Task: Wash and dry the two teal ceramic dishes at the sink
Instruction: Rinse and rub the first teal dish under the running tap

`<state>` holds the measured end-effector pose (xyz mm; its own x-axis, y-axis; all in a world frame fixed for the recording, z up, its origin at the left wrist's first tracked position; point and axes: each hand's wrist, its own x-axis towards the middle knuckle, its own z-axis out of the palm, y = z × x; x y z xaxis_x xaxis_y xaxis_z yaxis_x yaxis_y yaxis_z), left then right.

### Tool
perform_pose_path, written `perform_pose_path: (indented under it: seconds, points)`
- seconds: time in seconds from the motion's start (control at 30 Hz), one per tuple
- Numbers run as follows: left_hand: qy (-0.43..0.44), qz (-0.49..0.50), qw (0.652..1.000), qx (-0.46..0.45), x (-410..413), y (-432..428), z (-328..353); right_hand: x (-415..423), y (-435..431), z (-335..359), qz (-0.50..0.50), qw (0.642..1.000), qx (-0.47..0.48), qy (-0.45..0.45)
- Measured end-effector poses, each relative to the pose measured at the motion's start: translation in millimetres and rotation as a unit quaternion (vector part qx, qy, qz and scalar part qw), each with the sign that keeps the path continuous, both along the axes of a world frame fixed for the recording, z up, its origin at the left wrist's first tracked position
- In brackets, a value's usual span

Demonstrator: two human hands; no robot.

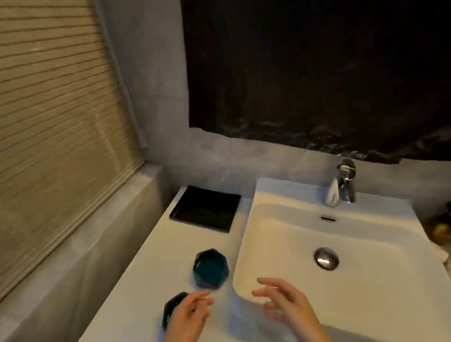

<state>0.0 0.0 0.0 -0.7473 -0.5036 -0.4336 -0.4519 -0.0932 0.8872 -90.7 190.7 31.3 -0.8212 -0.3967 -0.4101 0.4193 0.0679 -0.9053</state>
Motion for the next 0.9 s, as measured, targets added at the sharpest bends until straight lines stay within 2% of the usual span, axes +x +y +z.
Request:
perform_pose_path:
  seconds: [0.1, 0.27, 0.37, 0.5, 0.63, 0.8, 0.9]
  points:
    - [-0.003, -0.006, 1.000, -0.027, 14.6, -47.6, -16.2, 13.2, -52.9, -19.2, 0.039, 0.998, 0.054, -0.005]
    - [-0.048, -0.037, 0.997, -0.056, 32.5, -118.0, -50.5, 35.3, -124.3, -70.2, 0.128, 0.971, 0.190, 0.073]
    - [-0.091, -0.056, 0.994, -0.029, 29.9, -140.9, -70.1, 37.5, -150.5, -102.9, 0.133, 0.934, 0.305, 0.129]
    - [-0.150, -0.095, 0.984, 0.033, 24.0, -143.6, -78.6, 41.1, -168.9, -129.3, 0.133, 0.910, 0.383, 0.090]
    - [-0.165, -0.120, 0.978, 0.047, 20.0, -134.1, -92.5, 46.3, -176.0, -141.3, 0.144, 0.893, 0.420, 0.072]
    - [-0.143, -0.099, 0.985, 0.005, 15.5, -128.8, -104.0, 47.6, -180.5, -137.2, 0.175, 0.875, 0.440, 0.097]
    - [-0.128, -0.076, 0.988, 0.024, 15.4, -132.3, -101.7, 49.0, -177.0, -132.1, 0.175, 0.884, 0.417, 0.118]
